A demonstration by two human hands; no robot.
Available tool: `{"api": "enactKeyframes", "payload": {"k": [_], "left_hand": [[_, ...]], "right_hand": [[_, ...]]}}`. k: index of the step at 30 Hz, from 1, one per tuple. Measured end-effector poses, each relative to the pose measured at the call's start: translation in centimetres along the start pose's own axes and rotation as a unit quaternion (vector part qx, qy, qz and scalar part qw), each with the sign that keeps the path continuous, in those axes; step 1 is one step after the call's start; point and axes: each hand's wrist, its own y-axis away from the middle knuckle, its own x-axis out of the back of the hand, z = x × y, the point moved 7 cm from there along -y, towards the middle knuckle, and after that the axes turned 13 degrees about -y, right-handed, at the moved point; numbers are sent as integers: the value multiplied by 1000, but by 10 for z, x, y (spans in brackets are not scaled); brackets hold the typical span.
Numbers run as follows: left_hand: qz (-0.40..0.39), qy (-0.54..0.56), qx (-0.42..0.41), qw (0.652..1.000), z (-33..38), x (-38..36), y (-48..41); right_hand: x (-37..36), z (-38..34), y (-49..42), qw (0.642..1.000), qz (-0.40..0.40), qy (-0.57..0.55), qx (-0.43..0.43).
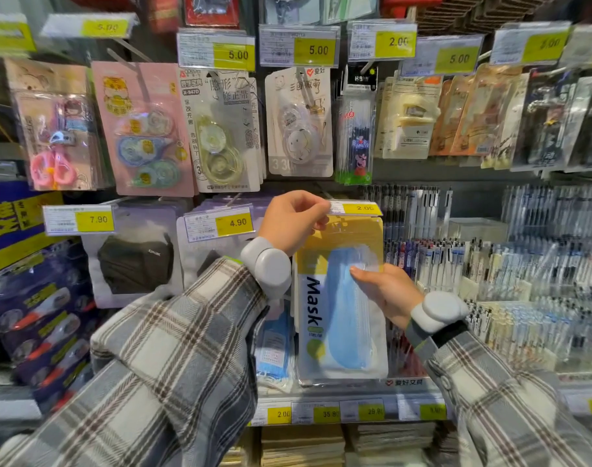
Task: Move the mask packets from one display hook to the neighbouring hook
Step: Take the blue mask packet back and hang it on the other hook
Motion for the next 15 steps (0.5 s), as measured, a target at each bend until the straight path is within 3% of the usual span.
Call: {"api": "enactKeyframes", "payload": {"k": [15], "left_hand": [[-3,4,-8,1000,-9,-3,-2]], "right_hand": [[4,7,-20,1000,18,-14,14]]}}
